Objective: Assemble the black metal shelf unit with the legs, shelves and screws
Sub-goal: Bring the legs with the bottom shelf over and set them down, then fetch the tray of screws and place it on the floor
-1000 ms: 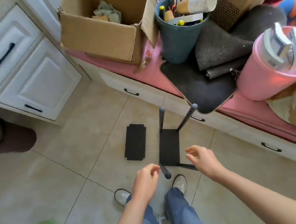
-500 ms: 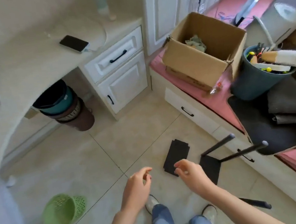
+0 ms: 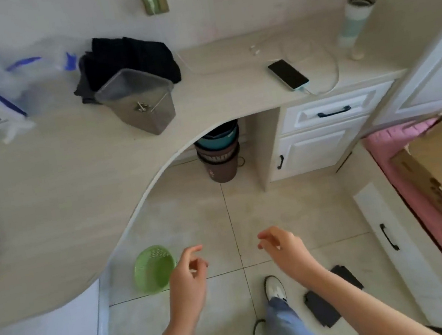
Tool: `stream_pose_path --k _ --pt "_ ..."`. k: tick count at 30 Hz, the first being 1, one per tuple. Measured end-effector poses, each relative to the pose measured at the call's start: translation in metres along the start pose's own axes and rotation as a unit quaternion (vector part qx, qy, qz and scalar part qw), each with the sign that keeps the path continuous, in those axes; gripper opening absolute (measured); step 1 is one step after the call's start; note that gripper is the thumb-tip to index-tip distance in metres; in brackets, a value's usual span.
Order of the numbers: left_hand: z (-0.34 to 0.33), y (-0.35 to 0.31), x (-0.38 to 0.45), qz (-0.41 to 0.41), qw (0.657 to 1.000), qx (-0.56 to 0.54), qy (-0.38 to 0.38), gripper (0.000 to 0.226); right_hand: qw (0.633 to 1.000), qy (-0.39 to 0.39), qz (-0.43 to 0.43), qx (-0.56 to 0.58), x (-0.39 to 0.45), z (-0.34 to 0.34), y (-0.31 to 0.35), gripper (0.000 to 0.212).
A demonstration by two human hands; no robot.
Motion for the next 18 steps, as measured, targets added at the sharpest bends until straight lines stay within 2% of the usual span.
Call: stream_pose_path --k 8,18 --pt "0.027 -0.02 0.099 0.038 0.997 -0.032 -0.057 0.036 0.997 0.067 0.008 -0.024 0.107 -0.022 0.085 0.021" --pt "0.082 -0.069 0.248 0.058 0.99 -0.052 -0.121 0.032 0.992 0.101 0.036 -0.066 0.241 -0.025 0.204 0.021"
Point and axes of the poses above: each hand's wrist, its own x-axis towards the middle knuckle, its own z-axis out of the back of the hand, y = z × x, the point moved 7 cm from there along x, towards the middle knuckle, and after that the axes turned 13 degrees about x, right-handed, at the moved point
